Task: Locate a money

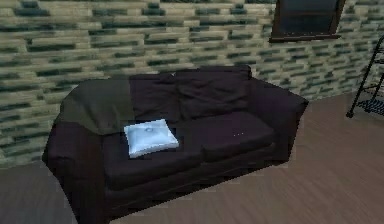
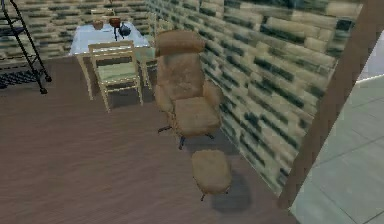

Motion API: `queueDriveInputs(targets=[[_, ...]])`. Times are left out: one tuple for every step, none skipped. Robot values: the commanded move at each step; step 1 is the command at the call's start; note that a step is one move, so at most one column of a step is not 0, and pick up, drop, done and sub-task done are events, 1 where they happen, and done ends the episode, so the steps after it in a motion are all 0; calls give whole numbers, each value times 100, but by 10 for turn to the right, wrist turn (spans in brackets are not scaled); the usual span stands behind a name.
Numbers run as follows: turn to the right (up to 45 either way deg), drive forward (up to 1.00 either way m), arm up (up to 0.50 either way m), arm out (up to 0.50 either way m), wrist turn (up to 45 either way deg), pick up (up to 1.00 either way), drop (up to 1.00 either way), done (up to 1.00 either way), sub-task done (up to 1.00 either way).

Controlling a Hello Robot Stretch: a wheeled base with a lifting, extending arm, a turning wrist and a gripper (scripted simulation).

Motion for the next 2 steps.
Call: queueDriveInputs(targets=[[-450, 0, 0, 0, 0, 0, 0, 0, 0], [-180, 0, 0, 0, 0, 0, 0, 0, 0]])
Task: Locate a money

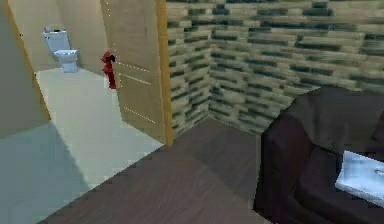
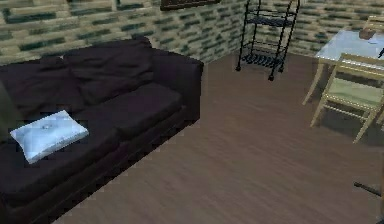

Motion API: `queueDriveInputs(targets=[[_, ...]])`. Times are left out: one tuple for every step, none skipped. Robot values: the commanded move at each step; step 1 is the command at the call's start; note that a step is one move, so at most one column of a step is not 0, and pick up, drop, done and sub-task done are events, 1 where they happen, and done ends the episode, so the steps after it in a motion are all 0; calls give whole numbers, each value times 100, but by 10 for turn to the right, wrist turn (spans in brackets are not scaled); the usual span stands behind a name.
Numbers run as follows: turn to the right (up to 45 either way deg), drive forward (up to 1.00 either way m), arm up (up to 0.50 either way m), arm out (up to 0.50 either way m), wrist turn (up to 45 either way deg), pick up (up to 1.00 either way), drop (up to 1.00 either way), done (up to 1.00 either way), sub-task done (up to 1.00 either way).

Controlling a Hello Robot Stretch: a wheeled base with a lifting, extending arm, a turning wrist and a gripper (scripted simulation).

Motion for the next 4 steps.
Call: queueDriveInputs(targets=[[0, 25, 0, 0, 0, 0, 0, 0, 0], [-330, 0, 0, 0, 0, 0, 0, 0, 0], [0, 100, 0, 0, 0, 0, 0, 0, 0], [0, 100, 0, 0, 0, 0, 0, 0, 0]])
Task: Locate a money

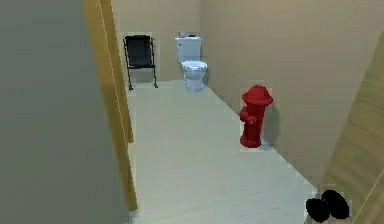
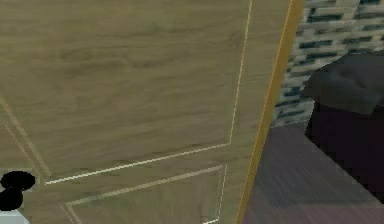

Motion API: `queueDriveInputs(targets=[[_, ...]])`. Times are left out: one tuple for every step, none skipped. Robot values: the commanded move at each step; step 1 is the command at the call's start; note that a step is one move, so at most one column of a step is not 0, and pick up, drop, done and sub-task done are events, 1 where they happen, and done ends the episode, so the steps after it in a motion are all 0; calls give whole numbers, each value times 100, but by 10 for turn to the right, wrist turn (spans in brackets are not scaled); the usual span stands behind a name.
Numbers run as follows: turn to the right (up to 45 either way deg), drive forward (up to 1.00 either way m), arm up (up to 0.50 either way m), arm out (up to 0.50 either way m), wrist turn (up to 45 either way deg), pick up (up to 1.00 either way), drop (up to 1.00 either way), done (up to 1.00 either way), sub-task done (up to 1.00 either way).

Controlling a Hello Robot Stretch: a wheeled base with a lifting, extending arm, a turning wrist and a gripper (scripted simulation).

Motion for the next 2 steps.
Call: queueDriveInputs(targets=[[-30, 0, 0, 0, 0, 0, 0, 0, 0], [0, 100, 0, 0, 0, 0, 0, 0, 0]])
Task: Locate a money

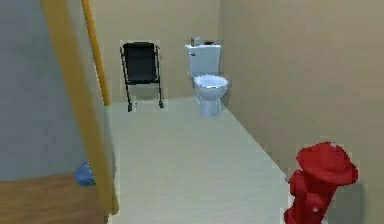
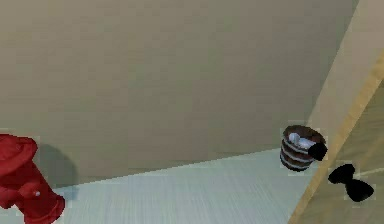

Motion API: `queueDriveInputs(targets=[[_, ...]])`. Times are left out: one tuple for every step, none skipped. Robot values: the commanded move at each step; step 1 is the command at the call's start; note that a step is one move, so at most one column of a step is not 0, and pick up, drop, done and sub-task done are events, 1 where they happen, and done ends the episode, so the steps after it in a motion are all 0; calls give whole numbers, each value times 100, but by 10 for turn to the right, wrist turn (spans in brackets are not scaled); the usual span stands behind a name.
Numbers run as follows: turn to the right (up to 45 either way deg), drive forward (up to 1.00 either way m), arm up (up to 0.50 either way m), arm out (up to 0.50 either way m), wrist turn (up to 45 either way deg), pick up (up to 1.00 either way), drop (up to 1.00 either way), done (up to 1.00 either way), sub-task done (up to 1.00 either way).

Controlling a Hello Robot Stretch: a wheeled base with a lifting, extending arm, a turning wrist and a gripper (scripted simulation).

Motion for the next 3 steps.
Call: queueDriveInputs(targets=[[0, 10, 0, 0, 0, 0, 0, 0, 0], [0, 95, 0, 0, 0, 0, 0, 0, 0], [-300, 0, 0, 0, 0, 0, 0, 0, 0]])
